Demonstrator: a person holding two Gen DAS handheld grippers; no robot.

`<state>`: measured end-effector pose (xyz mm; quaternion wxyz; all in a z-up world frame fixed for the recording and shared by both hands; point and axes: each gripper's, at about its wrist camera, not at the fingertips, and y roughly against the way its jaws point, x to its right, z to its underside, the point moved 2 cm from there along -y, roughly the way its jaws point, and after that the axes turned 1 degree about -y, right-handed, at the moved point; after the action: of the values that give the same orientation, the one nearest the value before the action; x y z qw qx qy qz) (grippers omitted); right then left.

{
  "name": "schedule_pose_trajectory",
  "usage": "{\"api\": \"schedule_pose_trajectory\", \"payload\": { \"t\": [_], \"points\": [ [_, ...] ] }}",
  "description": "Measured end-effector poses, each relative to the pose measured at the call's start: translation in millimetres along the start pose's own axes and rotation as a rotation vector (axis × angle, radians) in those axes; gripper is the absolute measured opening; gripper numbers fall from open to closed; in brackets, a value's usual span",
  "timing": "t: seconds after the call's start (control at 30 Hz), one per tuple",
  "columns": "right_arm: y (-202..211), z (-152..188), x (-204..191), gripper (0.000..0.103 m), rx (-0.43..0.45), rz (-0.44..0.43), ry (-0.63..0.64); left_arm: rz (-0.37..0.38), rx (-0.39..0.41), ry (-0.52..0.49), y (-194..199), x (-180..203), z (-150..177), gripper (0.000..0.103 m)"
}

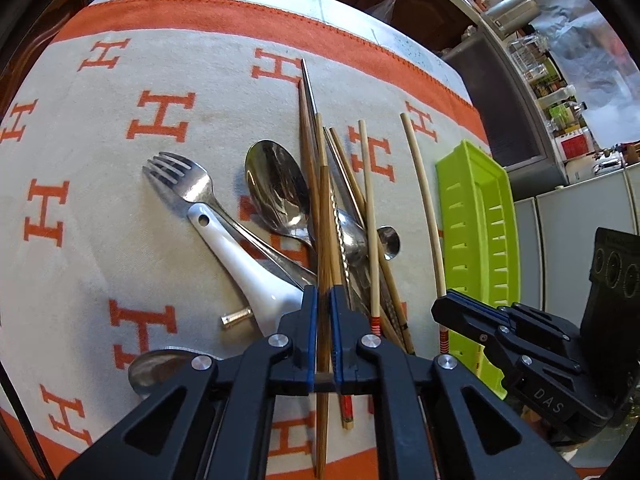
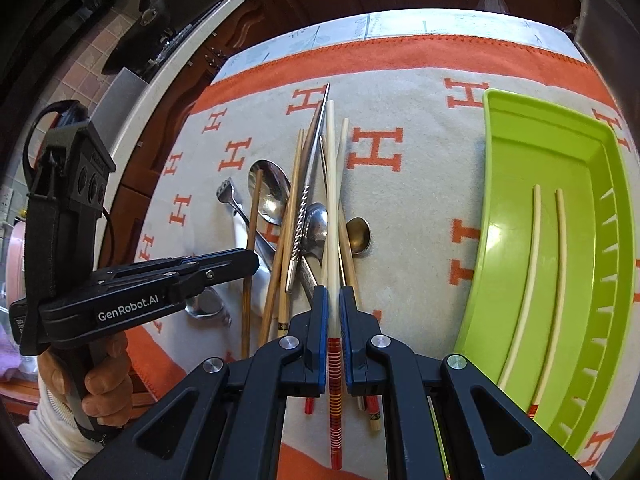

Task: Organize utensils
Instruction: 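Grasp a red-striped chopstick with the right gripper while the left grasps a plain wooden one, then lower both held chopsticks into the green tray and open both grippers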

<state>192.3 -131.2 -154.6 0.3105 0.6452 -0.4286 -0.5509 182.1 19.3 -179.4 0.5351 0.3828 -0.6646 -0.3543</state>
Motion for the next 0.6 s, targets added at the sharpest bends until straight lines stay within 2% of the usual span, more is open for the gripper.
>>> {"api": "schedule_pose_trajectory", "payload": {
  "t": [0.3,0.6],
  "points": [
    [41.3,23.9,27.9,0.006,0.062,-0.064,-0.097,0.068,0.065,-0.048,33.4,31.4,9.1,0.004],
    [90.4,54.6,78.6,0.006,0.153,-0.050,-0.210,0.152,0.108,-0.170,56.1,87.2,25.1,0.004]
  ]
}}
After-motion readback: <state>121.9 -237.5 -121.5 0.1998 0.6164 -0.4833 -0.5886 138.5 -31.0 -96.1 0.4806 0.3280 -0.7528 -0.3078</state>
